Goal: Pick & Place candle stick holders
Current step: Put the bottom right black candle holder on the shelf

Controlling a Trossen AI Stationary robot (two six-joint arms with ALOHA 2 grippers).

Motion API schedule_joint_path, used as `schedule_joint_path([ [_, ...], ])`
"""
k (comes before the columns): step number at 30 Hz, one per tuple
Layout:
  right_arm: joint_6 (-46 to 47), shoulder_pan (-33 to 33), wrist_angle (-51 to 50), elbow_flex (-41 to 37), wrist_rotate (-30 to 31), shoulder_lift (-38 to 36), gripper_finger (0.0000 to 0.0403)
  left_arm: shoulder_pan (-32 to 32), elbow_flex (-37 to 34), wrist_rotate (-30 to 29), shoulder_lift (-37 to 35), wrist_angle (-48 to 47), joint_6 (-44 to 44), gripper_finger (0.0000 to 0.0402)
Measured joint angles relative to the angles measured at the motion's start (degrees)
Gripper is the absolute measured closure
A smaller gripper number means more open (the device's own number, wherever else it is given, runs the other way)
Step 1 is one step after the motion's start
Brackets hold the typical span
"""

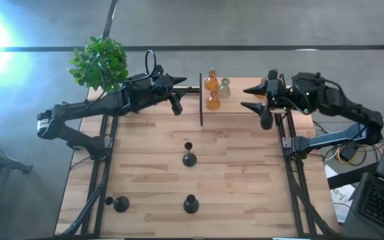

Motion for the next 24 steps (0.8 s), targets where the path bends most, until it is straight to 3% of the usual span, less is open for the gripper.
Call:
schedule_joint_path([
  [4,3.53,2.99,-10.55,7.66,-0.05,1.55,0.0186,0.00,0.02,0.03,-0.17,-1.47,-0.17,0.0219],
  [8,8.09,6.30,-13.94,11.99,-3.22,1.99,0.0200,0.00,0.02,0.39,-0.42,-5.07,-1.03,0.0219],
  [19,24.34,18.51,-16.36,13.33,-4.19,2.80,0.0254,-0.07,0.02,0.73,-2.77,-21.40,-7.06,0.0219],
  [24,29.70,21.88,-19.68,13.31,-2.53,4.52,0.0280,-0.27,0.04,5.07,-3.91,-31.86,-9.21,0.0219],
])
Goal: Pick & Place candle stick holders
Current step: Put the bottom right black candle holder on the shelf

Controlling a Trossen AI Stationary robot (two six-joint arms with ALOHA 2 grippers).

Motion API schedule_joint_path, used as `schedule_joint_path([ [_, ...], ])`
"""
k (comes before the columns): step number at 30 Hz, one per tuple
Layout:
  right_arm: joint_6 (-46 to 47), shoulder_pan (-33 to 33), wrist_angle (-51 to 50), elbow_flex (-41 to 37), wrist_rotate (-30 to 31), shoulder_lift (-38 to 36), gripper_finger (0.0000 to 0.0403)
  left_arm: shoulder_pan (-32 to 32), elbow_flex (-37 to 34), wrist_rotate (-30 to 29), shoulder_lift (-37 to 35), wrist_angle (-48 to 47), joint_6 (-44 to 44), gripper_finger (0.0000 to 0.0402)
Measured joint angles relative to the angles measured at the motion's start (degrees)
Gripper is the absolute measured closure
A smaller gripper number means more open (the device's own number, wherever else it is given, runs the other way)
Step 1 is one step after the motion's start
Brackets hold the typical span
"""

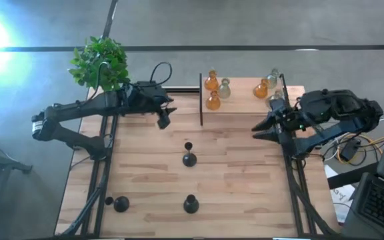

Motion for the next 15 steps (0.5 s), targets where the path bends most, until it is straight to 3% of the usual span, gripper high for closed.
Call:
schedule_joint_path([
  [7,5.54,1.76,-6.81,-0.05,0.35,2.53,0.0314,-2.28,-0.07,11.34,-0.14,-14.19,-2.56,0.0219],
  [15,5.81,1.75,-9.76,-0.09,0.39,3.46,0.0341,-7.60,-5.96,20.08,-0.17,-13.98,-6.18,0.0219],
])
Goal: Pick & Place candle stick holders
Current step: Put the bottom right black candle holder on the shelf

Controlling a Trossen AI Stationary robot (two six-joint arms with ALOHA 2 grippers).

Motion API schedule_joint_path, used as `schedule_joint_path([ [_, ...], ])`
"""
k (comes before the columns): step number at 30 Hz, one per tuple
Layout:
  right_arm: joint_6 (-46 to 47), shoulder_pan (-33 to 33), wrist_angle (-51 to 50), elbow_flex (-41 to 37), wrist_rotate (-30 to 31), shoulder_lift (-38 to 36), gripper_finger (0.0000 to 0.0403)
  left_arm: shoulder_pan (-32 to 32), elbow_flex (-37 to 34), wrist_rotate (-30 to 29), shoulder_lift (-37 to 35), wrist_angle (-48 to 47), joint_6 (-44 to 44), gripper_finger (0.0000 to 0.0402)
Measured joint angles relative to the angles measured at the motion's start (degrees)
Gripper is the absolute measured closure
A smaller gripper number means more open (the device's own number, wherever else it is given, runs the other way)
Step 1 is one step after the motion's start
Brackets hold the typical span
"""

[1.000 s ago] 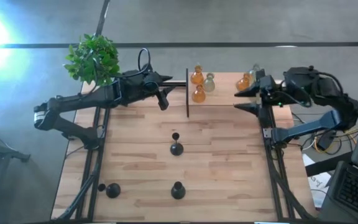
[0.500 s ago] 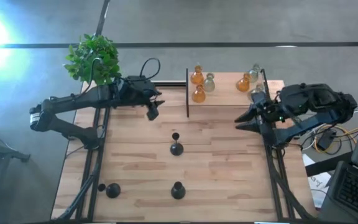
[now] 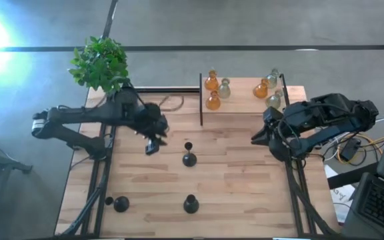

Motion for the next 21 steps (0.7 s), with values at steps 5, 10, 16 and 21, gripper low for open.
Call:
schedule_joint_path([
  [5,-1.54,-0.01,0.04,0.00,1.37,-0.11,0.0347,-3.45,-9.72,3.81,0.03,11.03,0.06,0.0219],
  [10,-2.32,-0.13,0.04,0.00,1.53,-0.11,0.0344,-5.22,-18.54,3.53,0.08,28.40,0.55,0.0219],
  [16,-2.49,-0.14,0.06,0.00,2.25,-0.09,0.0342,-5.15,-24.63,0.00,0.08,37.27,0.29,0.0219],
  [21,-2.84,-0.17,0.07,0.00,4.44,-0.09,0.0346,-5.18,-25.79,-0.02,0.96,40.25,2.10,0.0219],
])
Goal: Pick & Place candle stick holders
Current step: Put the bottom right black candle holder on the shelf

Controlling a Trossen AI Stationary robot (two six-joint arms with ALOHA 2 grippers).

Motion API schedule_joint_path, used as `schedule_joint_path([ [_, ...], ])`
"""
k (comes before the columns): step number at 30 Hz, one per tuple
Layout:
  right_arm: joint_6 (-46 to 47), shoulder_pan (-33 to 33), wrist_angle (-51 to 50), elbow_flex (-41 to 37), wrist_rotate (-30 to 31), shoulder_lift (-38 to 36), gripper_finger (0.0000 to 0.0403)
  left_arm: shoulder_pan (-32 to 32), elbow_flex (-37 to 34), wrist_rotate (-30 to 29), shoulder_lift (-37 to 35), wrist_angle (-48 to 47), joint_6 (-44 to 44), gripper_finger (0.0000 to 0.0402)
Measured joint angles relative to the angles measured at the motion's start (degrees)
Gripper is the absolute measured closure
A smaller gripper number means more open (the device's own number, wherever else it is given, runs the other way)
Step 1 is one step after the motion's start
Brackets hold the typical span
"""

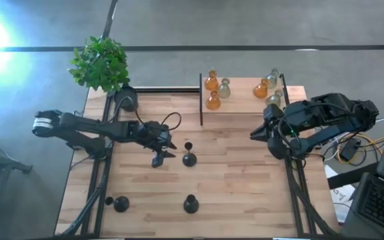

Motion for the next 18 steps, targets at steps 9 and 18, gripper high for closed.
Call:
schedule_joint_path([
  [9,-0.33,0.00,0.00,0.00,0.09,-0.15,0.0338,-5.02,3.84,4.09,4.44,-0.05,8.98,0.0219],
  [18,-0.33,0.00,-0.04,0.00,0.04,-0.73,0.0344,-13.14,8.78,10.85,10.43,0.11,14.81,0.0219],
])
